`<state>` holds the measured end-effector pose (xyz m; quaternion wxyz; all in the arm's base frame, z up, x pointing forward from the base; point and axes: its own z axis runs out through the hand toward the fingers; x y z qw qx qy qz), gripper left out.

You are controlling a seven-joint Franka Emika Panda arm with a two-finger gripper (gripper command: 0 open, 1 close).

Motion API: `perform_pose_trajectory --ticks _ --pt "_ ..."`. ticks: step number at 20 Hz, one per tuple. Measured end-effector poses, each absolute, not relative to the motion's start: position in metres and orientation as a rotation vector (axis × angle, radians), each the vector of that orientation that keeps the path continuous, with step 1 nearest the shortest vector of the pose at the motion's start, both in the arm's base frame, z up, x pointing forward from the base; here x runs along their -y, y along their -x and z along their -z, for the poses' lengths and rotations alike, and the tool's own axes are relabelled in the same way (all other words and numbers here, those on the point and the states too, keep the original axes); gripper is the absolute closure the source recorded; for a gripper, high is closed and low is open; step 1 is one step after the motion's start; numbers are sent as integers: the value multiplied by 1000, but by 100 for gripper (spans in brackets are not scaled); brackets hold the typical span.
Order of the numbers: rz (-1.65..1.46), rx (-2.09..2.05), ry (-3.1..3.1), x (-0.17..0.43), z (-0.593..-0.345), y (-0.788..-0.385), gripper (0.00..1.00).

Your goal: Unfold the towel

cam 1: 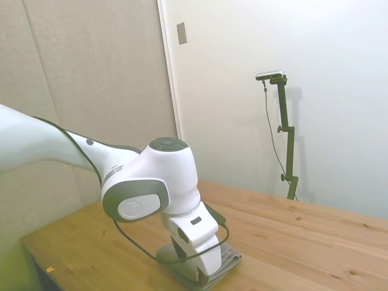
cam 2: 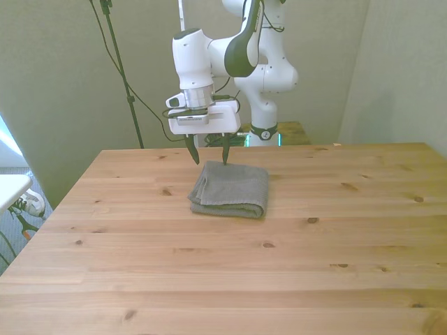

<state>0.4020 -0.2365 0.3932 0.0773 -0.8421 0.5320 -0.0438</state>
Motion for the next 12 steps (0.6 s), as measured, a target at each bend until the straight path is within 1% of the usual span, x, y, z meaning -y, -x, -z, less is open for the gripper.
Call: perform_pose_trajectory --ticks 2,3,7,12 --pt "146 -1593 2524 237 -392 -402 0" --pt "151 -1591 2526 237 -391 -402 100" --pt "169 -1591 2530 236 -384 -401 100" --pt "184 -1587 2534 235 -383 -403 100"
